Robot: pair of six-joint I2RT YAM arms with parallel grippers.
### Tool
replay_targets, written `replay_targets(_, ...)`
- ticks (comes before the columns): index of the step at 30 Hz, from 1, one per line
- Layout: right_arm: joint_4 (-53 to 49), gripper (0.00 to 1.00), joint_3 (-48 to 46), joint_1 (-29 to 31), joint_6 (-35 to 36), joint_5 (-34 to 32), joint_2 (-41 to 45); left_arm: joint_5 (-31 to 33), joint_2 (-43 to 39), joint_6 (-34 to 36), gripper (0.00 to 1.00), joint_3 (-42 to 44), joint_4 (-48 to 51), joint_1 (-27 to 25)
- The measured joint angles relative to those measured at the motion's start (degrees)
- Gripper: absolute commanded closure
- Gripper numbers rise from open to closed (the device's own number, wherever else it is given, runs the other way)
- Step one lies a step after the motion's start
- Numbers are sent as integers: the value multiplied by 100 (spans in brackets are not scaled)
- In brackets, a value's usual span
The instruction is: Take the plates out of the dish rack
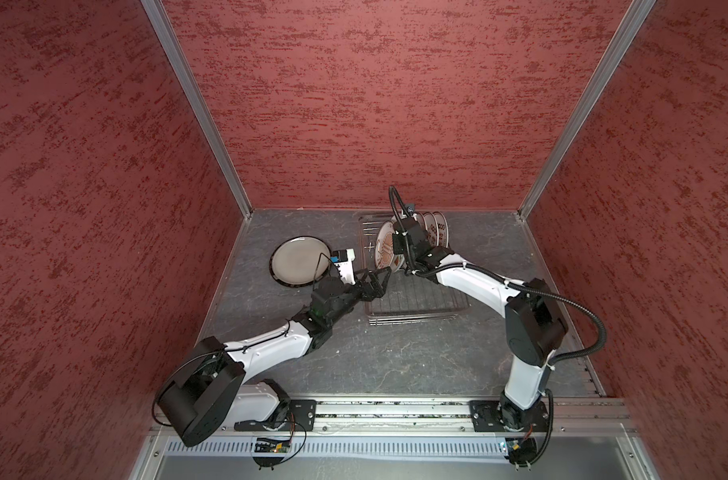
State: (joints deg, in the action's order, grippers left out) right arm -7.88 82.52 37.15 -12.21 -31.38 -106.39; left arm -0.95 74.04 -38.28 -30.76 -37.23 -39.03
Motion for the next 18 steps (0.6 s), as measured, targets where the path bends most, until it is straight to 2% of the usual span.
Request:
replay_targets(5,-85,84,87,-13,-37,-33,-48,2,0,0,1,-24,-7,-4)
replay_targets(13,-118,84,243,-13,-118,-116,-142,55,0,-2,1,-24,-7,-4)
replay_targets(18,-162,78,247,-9,-129,-157,-153,114,0,-2,1,-24,-2,-4)
